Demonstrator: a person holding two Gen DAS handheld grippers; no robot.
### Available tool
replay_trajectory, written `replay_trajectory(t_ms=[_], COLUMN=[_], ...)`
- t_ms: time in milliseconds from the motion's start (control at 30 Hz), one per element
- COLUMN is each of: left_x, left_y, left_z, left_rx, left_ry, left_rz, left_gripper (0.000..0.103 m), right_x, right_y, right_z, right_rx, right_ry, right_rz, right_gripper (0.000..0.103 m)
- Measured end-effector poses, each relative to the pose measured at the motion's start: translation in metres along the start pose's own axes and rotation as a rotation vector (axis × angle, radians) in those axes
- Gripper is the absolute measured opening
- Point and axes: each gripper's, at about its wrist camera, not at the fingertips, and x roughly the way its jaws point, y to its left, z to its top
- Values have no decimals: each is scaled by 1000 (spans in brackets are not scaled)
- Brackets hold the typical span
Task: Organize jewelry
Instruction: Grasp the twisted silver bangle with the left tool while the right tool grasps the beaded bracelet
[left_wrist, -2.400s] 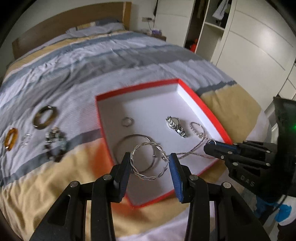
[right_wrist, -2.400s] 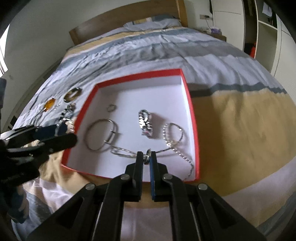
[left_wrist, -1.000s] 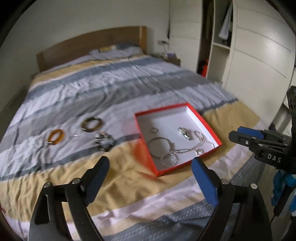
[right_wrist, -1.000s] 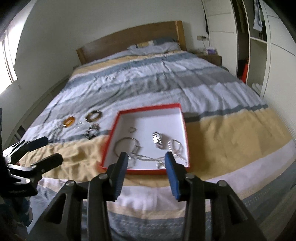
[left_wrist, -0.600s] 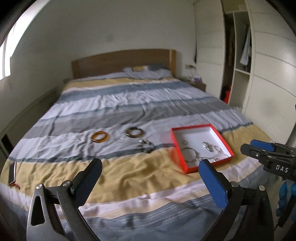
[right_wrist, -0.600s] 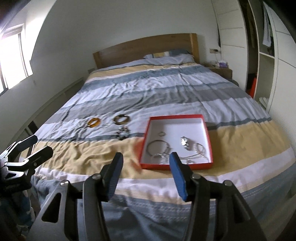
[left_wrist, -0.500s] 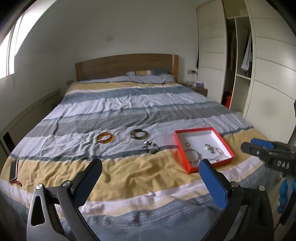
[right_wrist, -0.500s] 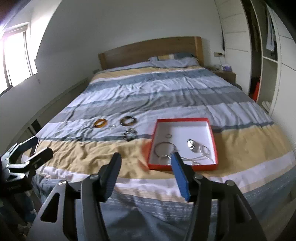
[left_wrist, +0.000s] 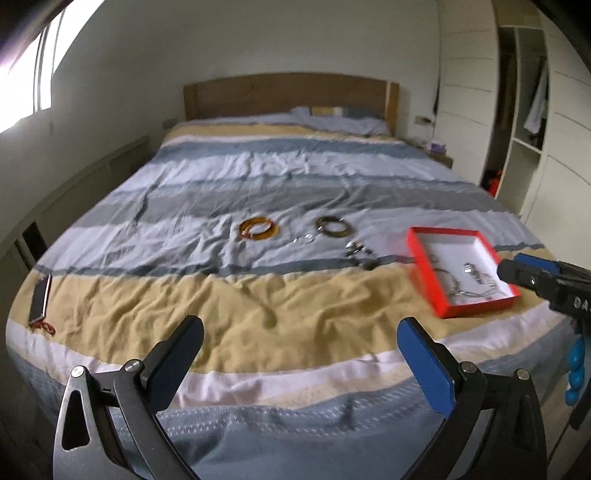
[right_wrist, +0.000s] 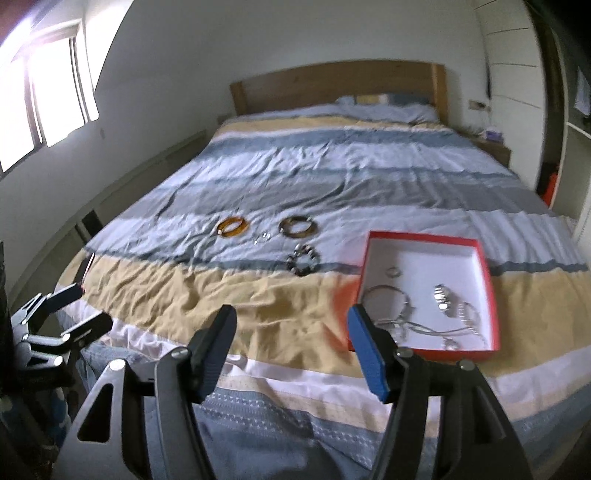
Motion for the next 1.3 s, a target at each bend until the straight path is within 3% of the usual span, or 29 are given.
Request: replay_trajectory(t_ms=[300,567,767,1067,1233,1300], left_x=[122,220,281,331,342,344], left_y=[19,24,25,15,9,5], left_z=[25,69,86,96,99,99], left_rx=[-27,-15,-14,11,36,53], left_ry=[141,180,213,254,254,255], left_rz=[-36,-95,-113,-125,-120,-120], left_gripper=[102,94,90,73,57,51], right_x=[113,203,246,280,288,290], right_y=[-3,-9,-18,-25,-23,-21], right_z=[17,40,49,51,53,53], right_rx=[-5,-7,-7,-18,-17,-26], right_ry=[147,218,252,290,294,295], right_rz=[63,83,68,64,56,43], right_gripper=[61,61,61,61,61,56])
